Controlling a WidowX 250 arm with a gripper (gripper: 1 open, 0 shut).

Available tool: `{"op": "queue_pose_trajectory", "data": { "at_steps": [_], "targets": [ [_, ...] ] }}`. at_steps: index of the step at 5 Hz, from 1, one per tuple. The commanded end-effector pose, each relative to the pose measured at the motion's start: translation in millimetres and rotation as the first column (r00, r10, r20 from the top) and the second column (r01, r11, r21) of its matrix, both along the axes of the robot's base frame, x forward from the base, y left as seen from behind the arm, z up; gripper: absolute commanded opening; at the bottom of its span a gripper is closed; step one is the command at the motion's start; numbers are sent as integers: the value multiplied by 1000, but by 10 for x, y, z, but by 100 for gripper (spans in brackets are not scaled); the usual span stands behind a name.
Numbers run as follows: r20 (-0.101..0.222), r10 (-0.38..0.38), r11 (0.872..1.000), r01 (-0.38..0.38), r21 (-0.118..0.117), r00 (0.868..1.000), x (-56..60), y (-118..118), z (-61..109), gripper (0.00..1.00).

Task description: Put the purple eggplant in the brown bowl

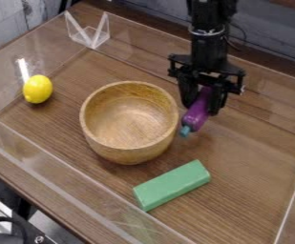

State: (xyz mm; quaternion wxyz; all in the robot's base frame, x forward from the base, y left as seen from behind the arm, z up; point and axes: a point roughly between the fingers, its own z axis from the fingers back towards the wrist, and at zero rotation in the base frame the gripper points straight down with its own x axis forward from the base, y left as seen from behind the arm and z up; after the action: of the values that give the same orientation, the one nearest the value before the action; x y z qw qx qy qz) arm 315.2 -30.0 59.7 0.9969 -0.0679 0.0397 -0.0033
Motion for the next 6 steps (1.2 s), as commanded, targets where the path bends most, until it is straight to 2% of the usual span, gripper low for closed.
{"op": "queue_pose_trajectory", "data": {
  "at_steps": [1, 2, 3, 6],
  "targets": [
    [87, -4, 1000, 4, 7, 996, -27, 74, 301, 0],
    [78, -7, 1000, 6, 15, 997, -151, 144, 308, 0],
    [73, 1, 1000, -3, 25, 997, -220, 248, 295, 0],
    [59, 23, 998, -26, 49, 998, -325, 486, 130, 0]
  ]
}}
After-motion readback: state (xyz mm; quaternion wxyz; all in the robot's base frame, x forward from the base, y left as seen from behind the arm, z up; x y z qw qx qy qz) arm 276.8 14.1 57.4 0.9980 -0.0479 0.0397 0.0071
